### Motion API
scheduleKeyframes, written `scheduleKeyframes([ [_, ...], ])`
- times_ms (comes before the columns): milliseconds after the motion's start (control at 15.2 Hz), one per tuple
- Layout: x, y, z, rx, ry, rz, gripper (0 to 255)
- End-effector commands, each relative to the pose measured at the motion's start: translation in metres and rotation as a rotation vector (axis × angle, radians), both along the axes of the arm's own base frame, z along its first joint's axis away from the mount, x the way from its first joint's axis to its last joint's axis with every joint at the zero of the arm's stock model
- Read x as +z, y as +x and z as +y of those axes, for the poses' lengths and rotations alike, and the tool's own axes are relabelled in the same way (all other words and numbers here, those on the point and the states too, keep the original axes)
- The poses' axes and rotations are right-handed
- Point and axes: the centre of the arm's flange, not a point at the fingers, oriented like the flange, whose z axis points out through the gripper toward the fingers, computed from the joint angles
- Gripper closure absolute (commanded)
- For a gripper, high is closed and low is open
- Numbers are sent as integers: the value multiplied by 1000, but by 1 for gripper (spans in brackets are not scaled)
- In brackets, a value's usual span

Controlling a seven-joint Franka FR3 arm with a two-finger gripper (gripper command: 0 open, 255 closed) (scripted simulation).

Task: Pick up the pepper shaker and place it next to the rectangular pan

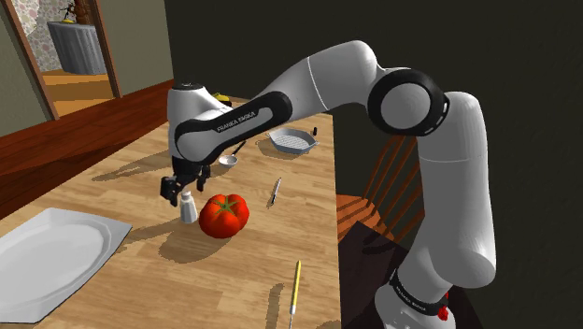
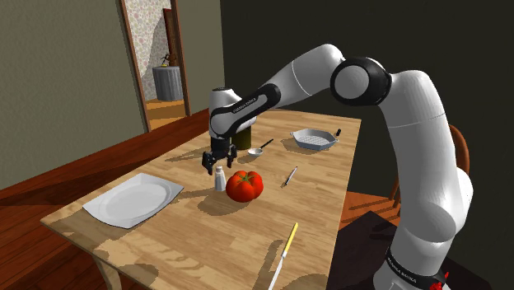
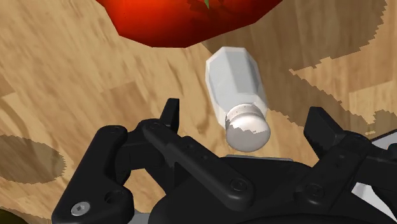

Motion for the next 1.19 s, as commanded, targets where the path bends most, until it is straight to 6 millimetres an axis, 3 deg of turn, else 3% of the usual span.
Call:
scheduleKeyframes([
  [0,-14,1,1,0,0,-1,0],
  [528,-14,1,1,0,0,0,0],
  [594,-14,1,1,0,0,0,255],
  [1122,-15,1,1,0,0,0,255],
])
